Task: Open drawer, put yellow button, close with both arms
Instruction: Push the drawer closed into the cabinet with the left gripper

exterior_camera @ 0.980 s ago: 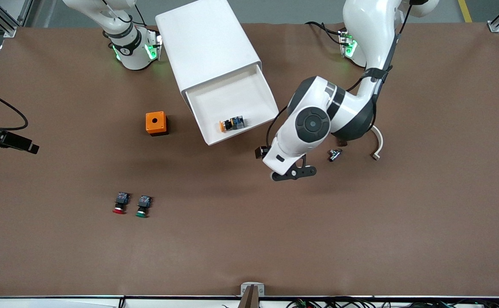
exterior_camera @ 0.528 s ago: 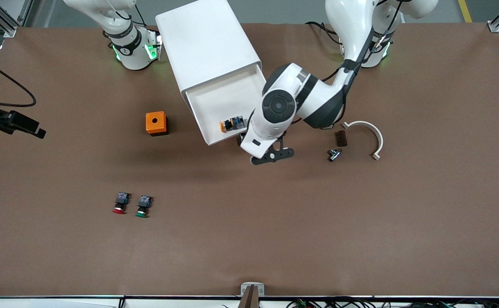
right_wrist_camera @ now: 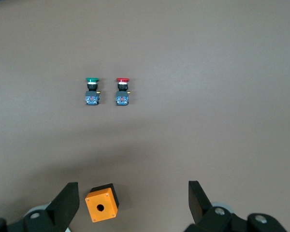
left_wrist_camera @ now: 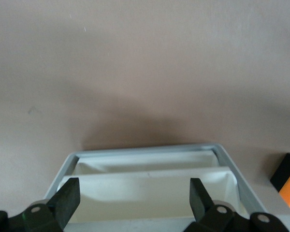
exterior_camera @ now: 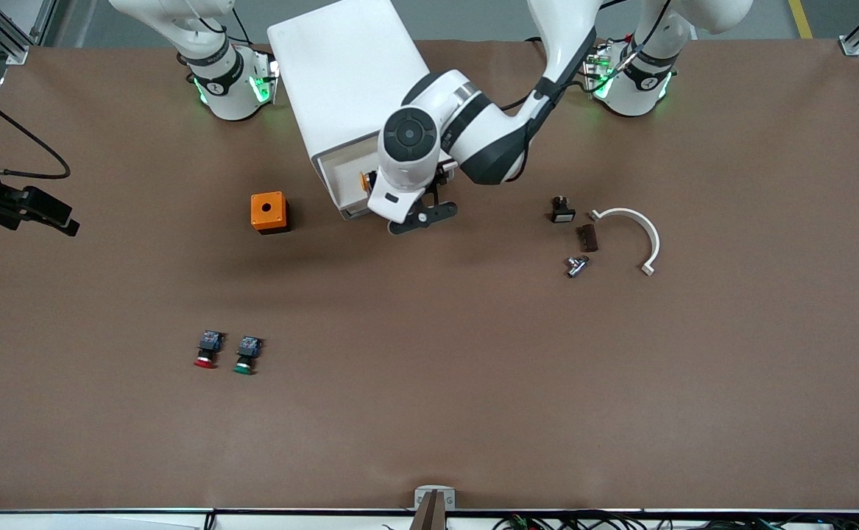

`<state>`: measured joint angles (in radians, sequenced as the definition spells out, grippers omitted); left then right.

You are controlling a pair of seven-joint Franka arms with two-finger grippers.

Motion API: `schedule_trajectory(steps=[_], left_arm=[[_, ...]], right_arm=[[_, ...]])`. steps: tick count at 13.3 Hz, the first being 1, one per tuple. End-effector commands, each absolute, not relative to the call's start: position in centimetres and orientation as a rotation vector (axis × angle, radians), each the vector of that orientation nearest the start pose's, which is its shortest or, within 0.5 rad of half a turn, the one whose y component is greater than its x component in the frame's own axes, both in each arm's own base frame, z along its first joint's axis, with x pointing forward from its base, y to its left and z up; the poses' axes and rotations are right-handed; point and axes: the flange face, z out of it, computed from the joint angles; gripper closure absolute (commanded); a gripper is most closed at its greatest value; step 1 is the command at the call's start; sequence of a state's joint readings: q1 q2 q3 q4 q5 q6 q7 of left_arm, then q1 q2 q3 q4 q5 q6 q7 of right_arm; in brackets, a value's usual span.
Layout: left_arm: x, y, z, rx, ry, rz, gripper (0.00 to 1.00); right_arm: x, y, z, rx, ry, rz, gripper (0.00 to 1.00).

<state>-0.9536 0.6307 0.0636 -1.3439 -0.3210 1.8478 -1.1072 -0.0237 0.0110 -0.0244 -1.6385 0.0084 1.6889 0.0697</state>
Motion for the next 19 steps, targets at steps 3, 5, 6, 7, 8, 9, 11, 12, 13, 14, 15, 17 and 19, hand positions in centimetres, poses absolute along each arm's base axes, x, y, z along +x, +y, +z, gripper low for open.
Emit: schedule_trajectory(steps=[3, 5, 6, 7, 8, 9, 11, 12, 13, 14, 15, 17, 19], left_arm=[[37.9, -59.7, 34.7, -3.047, -0.43, 0.497, 0.0], [36.5, -60.5, 34.7, -3.047, -0.395, 0.502, 0.0], [36.3, -60.7, 35.1, -3.055, -0.39, 0.505, 0.0], [36.0, -60.9, 35.1, -3.057, -0.384, 0.515, 0.0], [35.7, -61.1, 35.0, -3.06, -0.386, 0.546, 0.0], [35.3, -61.4, 34.9, -3.061, -0.391, 0.588, 0.0], [35.0, -61.5, 34.3, -3.054, -0.402, 0.626, 0.0], [35.0, -61.5, 34.2, -3.053, -0.401, 0.628, 0.0], [34.6, -61.8, 33.7, -3.046, -0.399, 0.642, 0.0], [34.4, -62.0, 33.6, -3.03, -0.47, 0.686, 0.0], [34.7, -61.9, 33.3, -3.013, -0.516, 0.687, 0.0], [37.7, -60.1, 33.7, -3.019, -0.581, 0.668, 0.0], [43.6, -56.0, 35.1, -3.027, -0.706, 0.594, 0.0]], right_arm=[[56.2, -1.1, 61.2, -3.202, 0.101, -0.081, 0.0], [56.2, -1.7, 61.2, -3.195, 0.126, -0.083, 0.0], [56.2, -2.1, 61.3, -3.188, 0.138, -0.09, 0.0], [56.3, -2.5, 61.4, -3.184, 0.155, -0.099, 0.0], [56.2, -2.9, 61.6, -3.182, 0.166, -0.103, 0.0], [56.2, -2.9, 62.1, -3.182, 0.164, -0.113, 0.0], [56.2, -2.8, 62.1, -3.161, 0.17, -0.105, 0.0], [56.1, -3.0, 62.0, -3.147, 0.178, -0.087, 0.0], [55.9, -3.0, 61.9, -3.137, 0.183, -0.063, 0.0], [55.9, -3.1, 62.0, -3.134, 0.183, -0.065, 0.0], [55.9, -2.8, 62.2, -3.133, 0.171, -0.072, 0.0], [56.1, -2.7, 63.4, -3.135, 0.142, -0.118, 0.0], [56.1, -2.6, 63.8, -3.135, 0.137, -0.125, 0.0]])
